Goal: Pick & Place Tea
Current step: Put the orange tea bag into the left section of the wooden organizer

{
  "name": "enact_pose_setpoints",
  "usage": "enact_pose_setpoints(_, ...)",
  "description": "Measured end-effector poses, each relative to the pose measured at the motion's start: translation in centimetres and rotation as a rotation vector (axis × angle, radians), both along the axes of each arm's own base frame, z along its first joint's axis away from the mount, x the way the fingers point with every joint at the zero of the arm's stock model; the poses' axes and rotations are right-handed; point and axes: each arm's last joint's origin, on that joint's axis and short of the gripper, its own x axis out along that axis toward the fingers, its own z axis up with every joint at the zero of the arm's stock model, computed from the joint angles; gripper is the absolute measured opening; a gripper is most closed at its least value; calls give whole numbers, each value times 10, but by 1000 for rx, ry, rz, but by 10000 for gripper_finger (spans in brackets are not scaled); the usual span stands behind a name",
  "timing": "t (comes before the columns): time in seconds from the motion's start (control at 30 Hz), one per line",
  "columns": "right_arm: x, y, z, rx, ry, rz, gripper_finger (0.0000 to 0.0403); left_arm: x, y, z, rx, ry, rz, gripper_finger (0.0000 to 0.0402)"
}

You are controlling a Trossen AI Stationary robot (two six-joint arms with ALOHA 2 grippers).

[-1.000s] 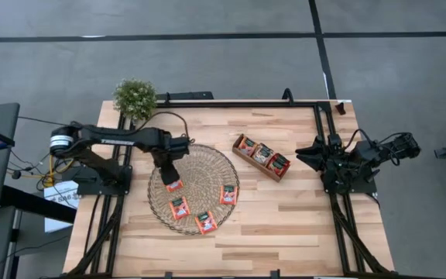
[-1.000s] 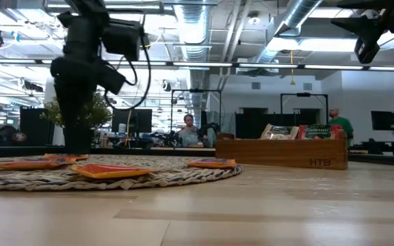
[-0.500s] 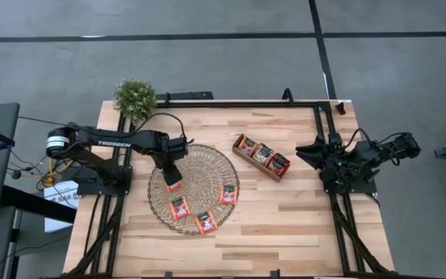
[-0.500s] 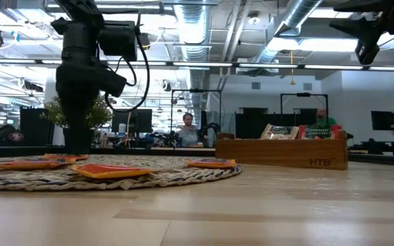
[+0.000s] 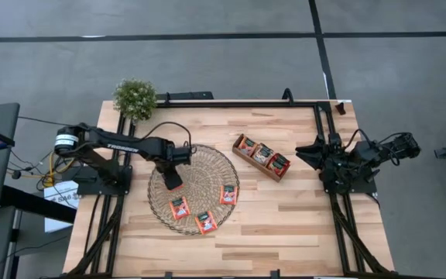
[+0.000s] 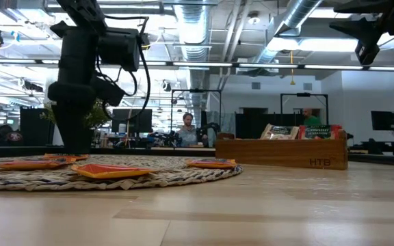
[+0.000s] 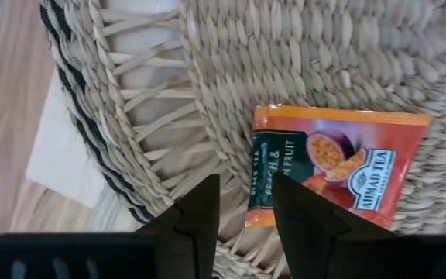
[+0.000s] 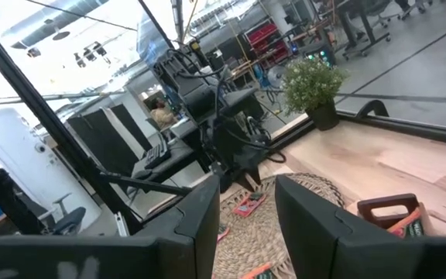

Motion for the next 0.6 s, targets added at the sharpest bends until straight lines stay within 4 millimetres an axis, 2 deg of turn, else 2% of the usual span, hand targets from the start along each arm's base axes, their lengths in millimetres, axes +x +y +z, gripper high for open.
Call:
enact_pose_setpoints(0.4, 0, 0, 0, -1, 2, 2, 118, 7, 0, -12, -39, 10, 16, 112)
enact_pose_setpoints(0.6, 0, 0, -1, -3, 7, 2, 118, -4, -3, -26, -80, 20, 35, 112)
